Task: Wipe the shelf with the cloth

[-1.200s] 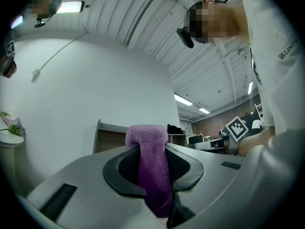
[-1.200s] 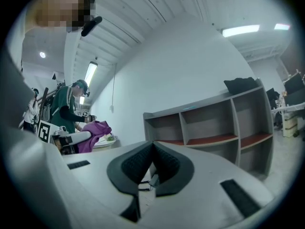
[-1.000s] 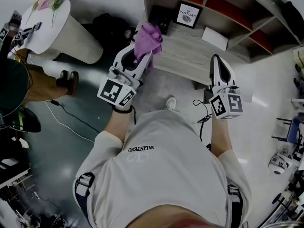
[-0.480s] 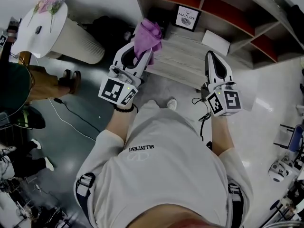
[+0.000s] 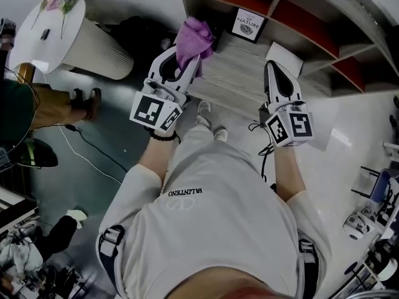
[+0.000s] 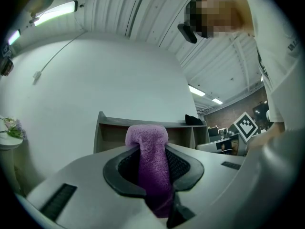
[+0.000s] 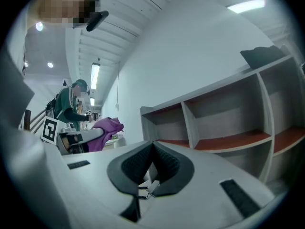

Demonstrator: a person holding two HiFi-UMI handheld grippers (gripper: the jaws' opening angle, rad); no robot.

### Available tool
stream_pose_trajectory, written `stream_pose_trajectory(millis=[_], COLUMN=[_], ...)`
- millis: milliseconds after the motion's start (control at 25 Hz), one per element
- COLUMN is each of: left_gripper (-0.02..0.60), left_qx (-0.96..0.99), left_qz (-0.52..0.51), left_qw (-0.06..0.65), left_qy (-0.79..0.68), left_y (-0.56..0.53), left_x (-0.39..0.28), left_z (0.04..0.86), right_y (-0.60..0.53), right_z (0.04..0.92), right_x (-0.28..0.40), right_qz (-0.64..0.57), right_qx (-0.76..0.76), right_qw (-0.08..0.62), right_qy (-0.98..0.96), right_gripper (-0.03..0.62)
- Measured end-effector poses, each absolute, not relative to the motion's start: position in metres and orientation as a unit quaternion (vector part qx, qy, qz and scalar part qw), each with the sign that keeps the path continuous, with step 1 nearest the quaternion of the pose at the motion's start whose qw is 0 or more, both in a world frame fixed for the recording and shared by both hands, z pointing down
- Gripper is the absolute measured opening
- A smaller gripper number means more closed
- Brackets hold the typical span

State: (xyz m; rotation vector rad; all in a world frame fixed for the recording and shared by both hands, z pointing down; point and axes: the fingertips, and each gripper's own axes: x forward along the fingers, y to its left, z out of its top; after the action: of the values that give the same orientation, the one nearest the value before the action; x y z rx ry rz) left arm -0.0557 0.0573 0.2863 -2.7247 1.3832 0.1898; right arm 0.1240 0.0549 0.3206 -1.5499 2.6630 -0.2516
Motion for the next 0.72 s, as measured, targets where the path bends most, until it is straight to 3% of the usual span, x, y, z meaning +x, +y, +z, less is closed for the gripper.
stream_pose_trajectory(millis=[720], left_gripper=[0.089], left_qx=[-0.880], left_qz=[-0.002], left_qw=[0.036], left_qy=[0.474], left_y=[-0.094], left_x=[-0.082], left_z=[0.330], right_y=[-0.072], right_z=[0.330], right_x=[0.071], right_qz=[-0.080], right_qx=[-0.515], right_qw=[0.001], right_qy=[0.854], right_gripper=[-0.002])
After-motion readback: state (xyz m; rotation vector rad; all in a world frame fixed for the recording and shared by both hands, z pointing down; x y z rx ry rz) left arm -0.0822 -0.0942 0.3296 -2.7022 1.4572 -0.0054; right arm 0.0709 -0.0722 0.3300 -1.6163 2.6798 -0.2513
